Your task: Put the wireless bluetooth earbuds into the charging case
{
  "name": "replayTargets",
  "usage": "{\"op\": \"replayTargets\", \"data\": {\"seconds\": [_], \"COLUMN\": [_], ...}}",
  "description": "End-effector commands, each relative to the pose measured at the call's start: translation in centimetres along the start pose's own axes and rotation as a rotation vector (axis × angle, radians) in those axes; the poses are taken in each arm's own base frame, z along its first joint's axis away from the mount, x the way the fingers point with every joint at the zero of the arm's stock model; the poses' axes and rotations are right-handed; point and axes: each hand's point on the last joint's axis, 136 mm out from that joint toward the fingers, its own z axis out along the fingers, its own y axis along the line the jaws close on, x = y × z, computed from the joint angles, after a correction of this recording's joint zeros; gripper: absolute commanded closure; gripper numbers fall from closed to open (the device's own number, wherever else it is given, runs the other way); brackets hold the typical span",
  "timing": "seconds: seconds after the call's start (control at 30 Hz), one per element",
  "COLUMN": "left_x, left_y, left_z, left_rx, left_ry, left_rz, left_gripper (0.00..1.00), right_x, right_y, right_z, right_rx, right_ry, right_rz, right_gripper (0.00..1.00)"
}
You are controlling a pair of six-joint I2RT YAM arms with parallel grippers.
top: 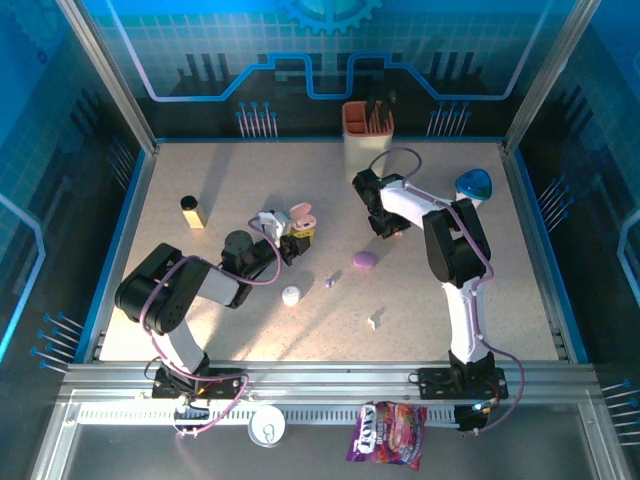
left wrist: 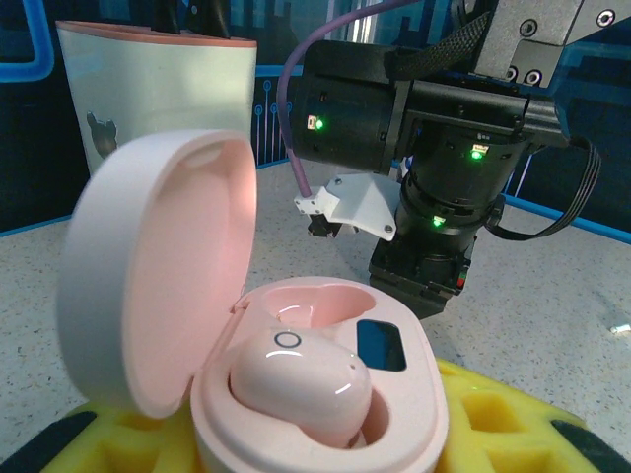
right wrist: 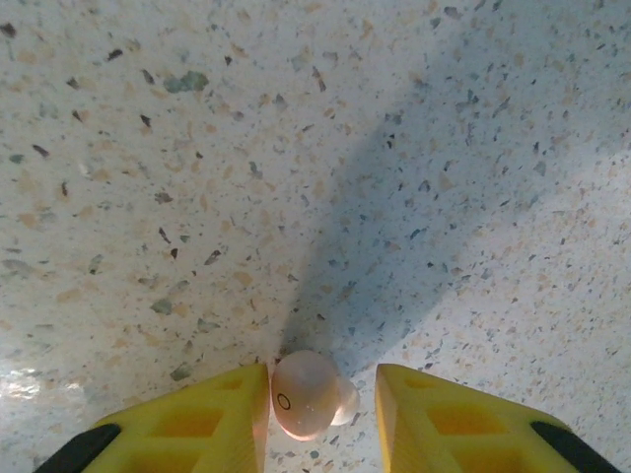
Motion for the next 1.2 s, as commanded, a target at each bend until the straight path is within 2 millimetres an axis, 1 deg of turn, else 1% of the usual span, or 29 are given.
{"op": "replayTargets", "data": {"seconds": [0.0, 0.2, 0.37, 0.47, 0.57, 0.67, 0.8, 0.87, 0.93, 1.0, 1.17], "left_x": [-1.5, -1.6, -1.6, -1.5, -1.3, -1.1, -1.2, -1.4, -1.7, -1.9, -2.2], "left_y": [-0.2, -0.3, -0.4, -0.5, -1.1, -2.2, -3.5, -4.3, -4.9, -5.5, -6.4], "left_z": [-0.2, -0.2, -0.1, -0.1, 0.0, -0.1, -0.3, -0.4, -0.5, -0.6, -0.9], "left_rx": [0.019, 0.021, 0.028, 0.037, 0.074, 0.138, 0.219, 0.266, 0.306, 0.346, 0.401], "left_ry": [-0.051, -0.052, -0.053, -0.049, -0.038, -0.027, -0.026, -0.03, -0.036, -0.038, -0.043], "left_rz": [0.019, 0.018, 0.021, 0.027, 0.045, 0.072, 0.097, 0.097, 0.089, 0.084, 0.1], "left_gripper": [0.78, 0.78, 0.78, 0.78, 0.78, 0.79, 0.78, 0.78, 0.78, 0.78, 0.78], "right_x": [0.3, 0.3, 0.2, 0.0, -0.3, -0.5, -0.5, 0.0, 0.7, 1.5, 4.0], "right_y": [0.3, 0.2, 0.1, -0.1, 0.0, 0.6, 1.7, 2.2, 2.9, 3.9, 5.6], "right_z": [0.2, 0.4, 0.0, -0.8, -2.2, -4.5, -9.0, -11.3, -14.1, -16.8, -23.7], "right_rx": [0.019, 0.027, 0.031, 0.026, -0.025, -0.14, -0.33, -0.431, -0.553, -0.686, -0.988], "right_ry": [0.024, 0.029, 0.021, 0.0, -0.04, -0.106, -0.238, -0.302, -0.373, -0.435, -0.566], "right_rz": [-0.035, -0.041, -0.041, -0.032, -0.009, 0.022, -0.001, -0.025, -0.055, -0.093, -0.171], "right_gripper": [0.68, 0.74, 0.8, 0.81, 0.81, 0.81, 0.82, 0.82, 0.83, 0.83, 0.82]}}
